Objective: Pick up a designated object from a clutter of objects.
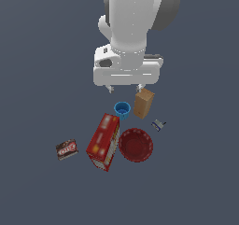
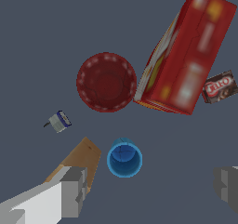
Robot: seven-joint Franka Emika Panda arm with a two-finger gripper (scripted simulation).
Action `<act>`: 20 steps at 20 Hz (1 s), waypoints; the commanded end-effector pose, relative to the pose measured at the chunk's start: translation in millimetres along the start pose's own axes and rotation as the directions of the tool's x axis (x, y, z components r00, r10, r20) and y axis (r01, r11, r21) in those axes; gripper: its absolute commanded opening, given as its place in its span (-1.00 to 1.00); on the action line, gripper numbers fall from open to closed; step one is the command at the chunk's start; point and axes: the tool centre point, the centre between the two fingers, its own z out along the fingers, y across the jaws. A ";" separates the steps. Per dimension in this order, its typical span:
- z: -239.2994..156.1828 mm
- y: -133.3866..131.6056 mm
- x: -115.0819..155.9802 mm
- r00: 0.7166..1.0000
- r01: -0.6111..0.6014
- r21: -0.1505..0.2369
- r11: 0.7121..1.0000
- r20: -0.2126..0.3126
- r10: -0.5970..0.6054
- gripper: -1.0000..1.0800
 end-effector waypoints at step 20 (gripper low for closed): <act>23.3 8.9 -0.2 1.000 -0.014 -0.059 0.998 -0.006 0.013 0.23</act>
